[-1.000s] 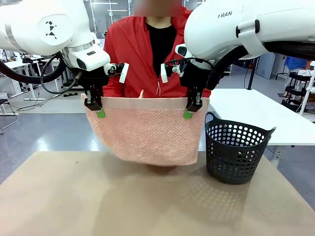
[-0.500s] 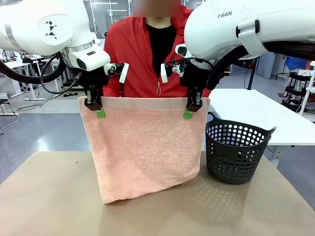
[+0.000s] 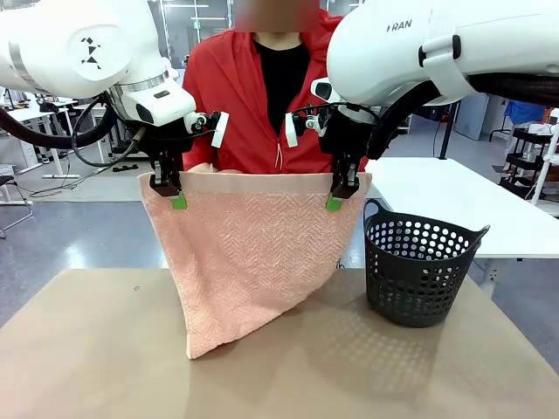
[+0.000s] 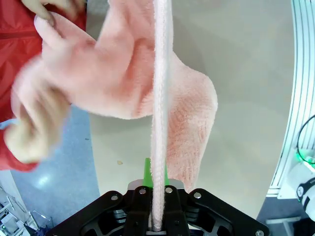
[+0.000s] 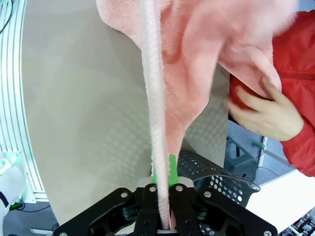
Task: Fold the towel.
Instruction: Release the end of the 100 cm Hotel Towel you were holding and grab the top end of the folded side.
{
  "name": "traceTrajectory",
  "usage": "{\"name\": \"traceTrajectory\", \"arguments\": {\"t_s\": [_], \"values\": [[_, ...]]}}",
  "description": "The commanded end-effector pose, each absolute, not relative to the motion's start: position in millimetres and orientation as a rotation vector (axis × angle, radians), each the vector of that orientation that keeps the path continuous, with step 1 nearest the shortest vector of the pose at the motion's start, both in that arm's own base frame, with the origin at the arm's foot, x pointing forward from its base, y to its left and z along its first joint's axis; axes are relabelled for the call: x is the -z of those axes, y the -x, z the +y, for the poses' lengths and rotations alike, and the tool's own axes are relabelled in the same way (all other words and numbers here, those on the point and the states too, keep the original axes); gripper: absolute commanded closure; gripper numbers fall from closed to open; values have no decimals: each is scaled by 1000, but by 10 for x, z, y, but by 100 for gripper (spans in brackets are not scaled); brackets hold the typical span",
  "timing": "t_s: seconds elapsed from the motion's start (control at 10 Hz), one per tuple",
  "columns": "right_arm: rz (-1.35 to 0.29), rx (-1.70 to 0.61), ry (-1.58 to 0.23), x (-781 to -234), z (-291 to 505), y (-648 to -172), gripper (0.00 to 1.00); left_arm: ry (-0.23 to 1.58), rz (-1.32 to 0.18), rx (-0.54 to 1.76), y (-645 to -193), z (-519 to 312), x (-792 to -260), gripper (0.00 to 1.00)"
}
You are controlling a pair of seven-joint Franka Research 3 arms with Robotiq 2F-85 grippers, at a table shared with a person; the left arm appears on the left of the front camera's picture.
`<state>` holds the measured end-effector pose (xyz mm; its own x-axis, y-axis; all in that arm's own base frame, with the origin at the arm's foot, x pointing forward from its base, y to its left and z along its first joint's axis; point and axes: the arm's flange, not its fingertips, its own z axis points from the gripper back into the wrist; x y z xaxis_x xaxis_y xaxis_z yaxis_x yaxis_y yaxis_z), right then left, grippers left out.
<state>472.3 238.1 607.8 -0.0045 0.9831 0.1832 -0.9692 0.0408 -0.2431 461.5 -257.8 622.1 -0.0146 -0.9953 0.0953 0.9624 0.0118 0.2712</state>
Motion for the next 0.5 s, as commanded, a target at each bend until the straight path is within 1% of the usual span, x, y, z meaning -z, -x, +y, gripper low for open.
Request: {"name": "traceTrajectory", "arguments": {"t_s": [0.0, 0.4], "values": [[-345, -1543, 54, -6084, 2375, -4730, 100, -144, -291, 1560, -4621, -2566, -6222, 100], [-345, -1543, 54, -6084, 2375, -4730, 100, -144, -291, 1560, -4621, -2566, -6222, 100]]}}
